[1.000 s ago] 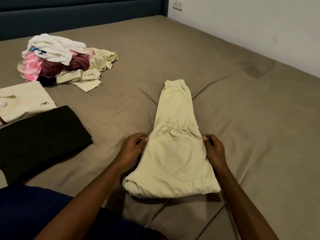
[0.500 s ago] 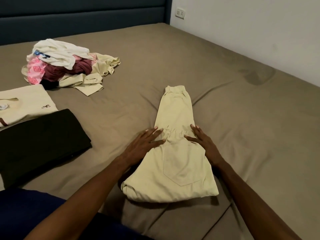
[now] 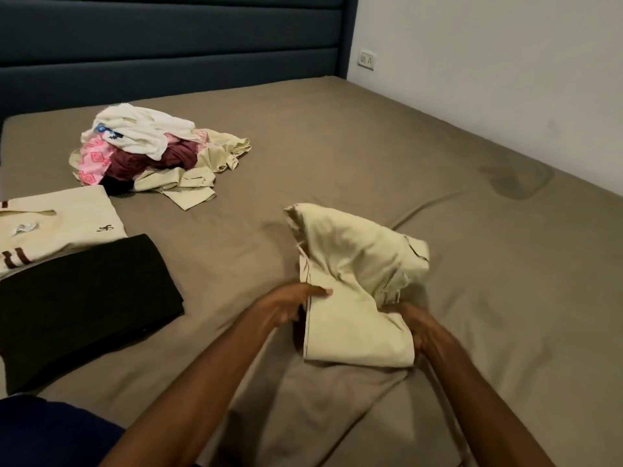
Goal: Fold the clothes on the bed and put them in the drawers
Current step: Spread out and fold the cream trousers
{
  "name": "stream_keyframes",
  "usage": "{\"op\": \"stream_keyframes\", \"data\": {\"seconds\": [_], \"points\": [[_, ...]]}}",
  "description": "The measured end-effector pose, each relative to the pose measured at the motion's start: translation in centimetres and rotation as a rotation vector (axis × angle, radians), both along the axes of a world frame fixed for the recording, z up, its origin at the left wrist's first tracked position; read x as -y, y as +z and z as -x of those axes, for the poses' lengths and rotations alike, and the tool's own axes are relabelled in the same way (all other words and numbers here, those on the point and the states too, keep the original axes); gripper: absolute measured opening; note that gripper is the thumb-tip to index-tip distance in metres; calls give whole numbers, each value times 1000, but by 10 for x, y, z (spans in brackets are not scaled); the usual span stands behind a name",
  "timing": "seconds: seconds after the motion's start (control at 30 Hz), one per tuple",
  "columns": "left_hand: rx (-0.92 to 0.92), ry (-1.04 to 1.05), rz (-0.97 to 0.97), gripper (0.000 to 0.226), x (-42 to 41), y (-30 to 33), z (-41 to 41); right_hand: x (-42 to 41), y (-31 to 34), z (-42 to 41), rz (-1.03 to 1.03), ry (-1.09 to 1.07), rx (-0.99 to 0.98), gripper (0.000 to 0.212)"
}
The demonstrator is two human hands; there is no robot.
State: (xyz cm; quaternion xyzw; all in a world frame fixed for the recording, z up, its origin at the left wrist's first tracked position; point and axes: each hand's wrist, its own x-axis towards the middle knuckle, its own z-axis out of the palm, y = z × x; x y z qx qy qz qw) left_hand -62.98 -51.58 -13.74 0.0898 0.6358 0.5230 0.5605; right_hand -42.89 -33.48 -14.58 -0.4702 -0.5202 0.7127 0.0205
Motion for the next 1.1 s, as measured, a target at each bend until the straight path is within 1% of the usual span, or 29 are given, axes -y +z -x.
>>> {"op": "stream_keyframes", "data": {"seconds": [0.07,0.13,0.2,0.23,0.3,0.37,0.43,0.47,0.53,0.6,0.67,0.73,0.8,0.87,0.93,1.0,1.03,1.1], "points": [[100,-18,14,43,-2,-13,-17,-4,-5,-4,128,47,-127,34],[114,33,-31,42,6,-23,-29,-4,-9,-13,208,4,-166,41],[60,82,-78,52,14,-31,-35,-3,-13,-19,175,-11,-217,53],[63,101,-108,55,17,-31,-39,-4,-18,-21,156,-11,-250,55],[126,139,-197,44,21,-26,-45,1,-17,-25,79,-68,-311,48],[126,164,-271,34,28,-18,-49,12,-7,-30,-11,-95,-338,36],[101,183,-289,30,37,-15,-55,28,-6,-40,-16,-125,-345,35],[72,202,-269,28,44,-16,-60,38,-10,-45,18,-142,-333,37],[-49,257,-147,29,55,-25,-74,55,-20,-54,86,-147,-288,42],[-190,350,-25,40,61,-44,-85,65,-26,-56,64,-153,-279,41],[-331,461,-1,50,63,-46,-94,71,-23,-52,-9,-161,-307,39],[-499,522,-31,51,65,-38,-103,78,-20,-54,-48,-202,-332,36],[-622,517,-71,47,70,-31,-112,90,-24,-59,-13,-233,-351,34],[-726,461,22,48,76,-36,-118,98,-32,-64,4,-260,-316,37],[-719,472,122,51,81,-47,-120,97,-35,-63,12,-271,-296,39],[-696,509,132,53,81,-45,-117,95,-29,-56,28,-293,-279,39],[-713,520,101,54,81,-42,-115,95,-27,-54,-13,-313,-265,35],[-762,532,39,54,88,-39,-114,100,-27,-52,-179,-341,-207,23]]}}
